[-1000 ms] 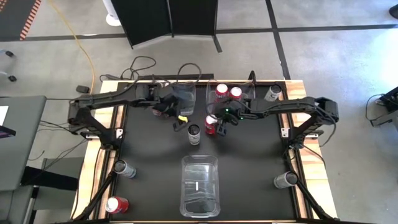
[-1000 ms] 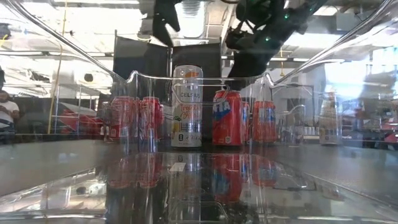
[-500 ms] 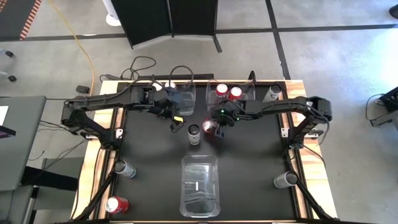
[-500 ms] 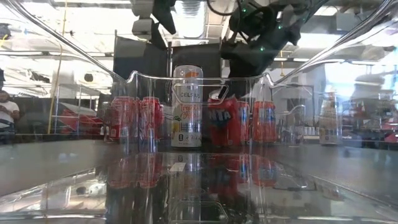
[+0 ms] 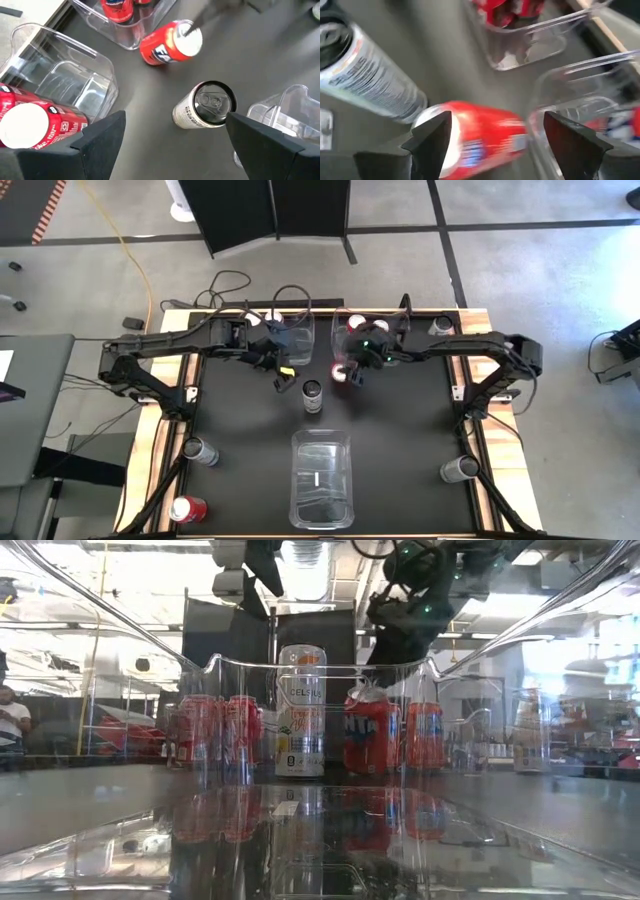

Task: Sort soda cans
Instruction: Put the orange soda can into the right transparent bin

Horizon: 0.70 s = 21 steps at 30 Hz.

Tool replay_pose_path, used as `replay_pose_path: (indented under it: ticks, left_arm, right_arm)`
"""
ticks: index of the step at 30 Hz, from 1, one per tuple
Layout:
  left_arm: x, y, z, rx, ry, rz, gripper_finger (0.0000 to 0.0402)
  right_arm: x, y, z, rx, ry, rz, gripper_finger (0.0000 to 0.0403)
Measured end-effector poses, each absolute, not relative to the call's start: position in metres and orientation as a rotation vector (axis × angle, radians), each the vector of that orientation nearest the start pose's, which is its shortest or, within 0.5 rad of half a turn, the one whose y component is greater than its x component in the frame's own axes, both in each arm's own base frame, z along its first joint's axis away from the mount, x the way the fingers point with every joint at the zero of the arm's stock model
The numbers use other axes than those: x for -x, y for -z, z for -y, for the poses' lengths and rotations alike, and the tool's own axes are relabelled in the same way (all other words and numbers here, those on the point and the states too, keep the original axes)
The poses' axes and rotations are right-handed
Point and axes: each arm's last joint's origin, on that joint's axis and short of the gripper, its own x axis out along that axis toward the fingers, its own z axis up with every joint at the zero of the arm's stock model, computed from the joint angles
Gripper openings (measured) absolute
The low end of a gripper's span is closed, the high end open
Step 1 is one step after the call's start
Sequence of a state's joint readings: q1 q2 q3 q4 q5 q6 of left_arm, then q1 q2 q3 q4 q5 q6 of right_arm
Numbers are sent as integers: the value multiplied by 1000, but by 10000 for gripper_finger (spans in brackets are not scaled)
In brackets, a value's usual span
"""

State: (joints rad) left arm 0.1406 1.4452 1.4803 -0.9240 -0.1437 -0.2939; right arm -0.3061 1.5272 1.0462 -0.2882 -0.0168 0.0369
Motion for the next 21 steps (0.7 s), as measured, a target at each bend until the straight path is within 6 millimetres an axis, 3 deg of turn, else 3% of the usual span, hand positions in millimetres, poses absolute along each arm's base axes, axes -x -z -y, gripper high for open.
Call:
replay_pose_path:
  ticks: [10, 13, 16, 21]
  left_arm:
    - [-287, -359, -45, 279, -404, -843, 338]
    - [-287, -359, -45, 281, -405, -843, 338]
    - [-287, -359, -45, 273, -401, -845, 338]
    - [-287, -359, -45, 238, -385, -851, 338]
  right_arm:
    - [-286, -268, 109, -173, 331, -674, 321]
    - [-284, -273, 98, -163, 212, -682, 321]
    - [-285, -265, 80, -98, 72, -772, 321]
    - [-298, -243, 53, 200, -96, -894, 321]
